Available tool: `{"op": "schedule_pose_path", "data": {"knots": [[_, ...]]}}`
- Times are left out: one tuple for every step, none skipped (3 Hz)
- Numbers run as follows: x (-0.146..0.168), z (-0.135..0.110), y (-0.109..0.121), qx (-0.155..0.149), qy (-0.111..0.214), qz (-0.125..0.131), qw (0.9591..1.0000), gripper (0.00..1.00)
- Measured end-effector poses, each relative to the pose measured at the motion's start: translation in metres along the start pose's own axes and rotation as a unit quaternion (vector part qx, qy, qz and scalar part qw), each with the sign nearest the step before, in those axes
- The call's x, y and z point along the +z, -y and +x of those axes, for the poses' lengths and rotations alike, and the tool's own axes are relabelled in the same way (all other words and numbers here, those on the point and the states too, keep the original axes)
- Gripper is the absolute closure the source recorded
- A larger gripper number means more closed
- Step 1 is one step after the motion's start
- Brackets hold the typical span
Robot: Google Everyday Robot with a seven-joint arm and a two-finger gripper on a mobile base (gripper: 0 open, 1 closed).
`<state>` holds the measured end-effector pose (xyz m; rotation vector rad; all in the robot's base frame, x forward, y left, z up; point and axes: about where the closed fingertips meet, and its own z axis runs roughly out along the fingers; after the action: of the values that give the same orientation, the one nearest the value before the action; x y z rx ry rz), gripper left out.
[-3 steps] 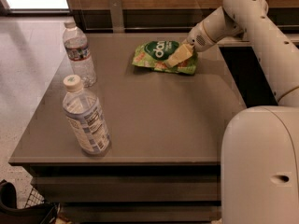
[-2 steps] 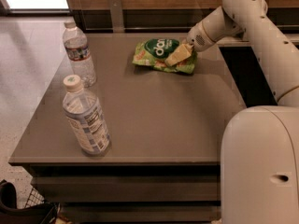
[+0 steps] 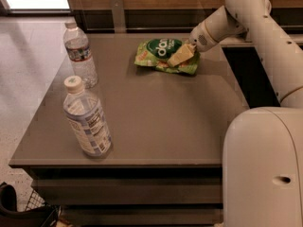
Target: Move green rice chip bag near blue plastic bottle
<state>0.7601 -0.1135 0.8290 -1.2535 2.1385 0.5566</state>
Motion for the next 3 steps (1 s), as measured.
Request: {"op": "schedule_pose_path", "data": {"knots": [[0.0,0.0,0.0,0.0,0.0,0.0,1.0,1.0],[-0.0001,0.0,0.0,0.0,0.0,0.0,1.0,1.0],[-0.0002,0.0,0.0,0.0,0.0,0.0,1.0,1.0]]}}
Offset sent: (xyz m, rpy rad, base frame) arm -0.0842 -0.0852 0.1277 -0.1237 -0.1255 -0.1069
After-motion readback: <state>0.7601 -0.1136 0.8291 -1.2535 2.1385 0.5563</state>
